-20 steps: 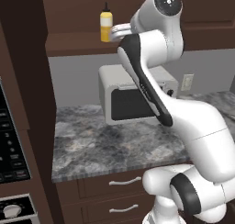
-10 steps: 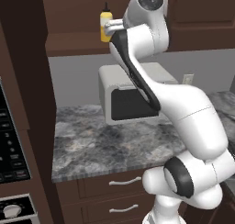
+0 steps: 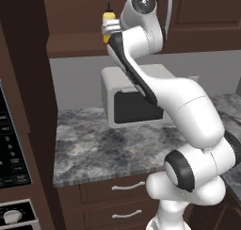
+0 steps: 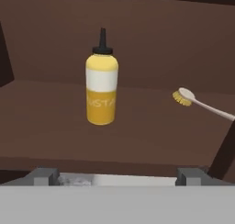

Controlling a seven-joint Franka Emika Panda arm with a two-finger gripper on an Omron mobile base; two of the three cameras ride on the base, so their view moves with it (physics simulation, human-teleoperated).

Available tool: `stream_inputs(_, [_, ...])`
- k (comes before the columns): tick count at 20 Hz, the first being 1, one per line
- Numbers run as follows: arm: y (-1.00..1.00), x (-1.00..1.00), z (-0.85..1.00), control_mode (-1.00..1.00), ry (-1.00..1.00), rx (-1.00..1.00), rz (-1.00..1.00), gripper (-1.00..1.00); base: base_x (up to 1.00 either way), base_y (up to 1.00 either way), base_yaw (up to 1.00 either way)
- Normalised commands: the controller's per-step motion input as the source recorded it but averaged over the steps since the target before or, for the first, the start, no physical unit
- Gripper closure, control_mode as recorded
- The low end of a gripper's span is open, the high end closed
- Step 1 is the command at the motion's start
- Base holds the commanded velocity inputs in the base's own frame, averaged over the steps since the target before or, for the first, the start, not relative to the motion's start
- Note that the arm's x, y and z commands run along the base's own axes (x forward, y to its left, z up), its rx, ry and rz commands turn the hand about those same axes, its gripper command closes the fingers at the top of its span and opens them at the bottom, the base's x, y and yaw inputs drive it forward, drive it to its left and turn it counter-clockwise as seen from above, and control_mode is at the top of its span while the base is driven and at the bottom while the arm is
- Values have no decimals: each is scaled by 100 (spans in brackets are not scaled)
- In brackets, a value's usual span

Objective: The dining table condiment station is running low on mustard. Refill the condiment station by opening the cabinet and taking the mustard from the cabinet and placing it on the dining table.

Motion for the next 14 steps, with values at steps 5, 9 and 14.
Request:
stream_inputs(5, [4, 38, -10, -100, -9, 7, 0, -100, 0, 0, 0])
stream_inputs(9, [3, 39, -7, -100, -6, 10, 0, -100, 0, 0, 0])
stream_inputs(14, [2, 25, 2, -100, -1, 3, 0, -100, 0, 0, 0])
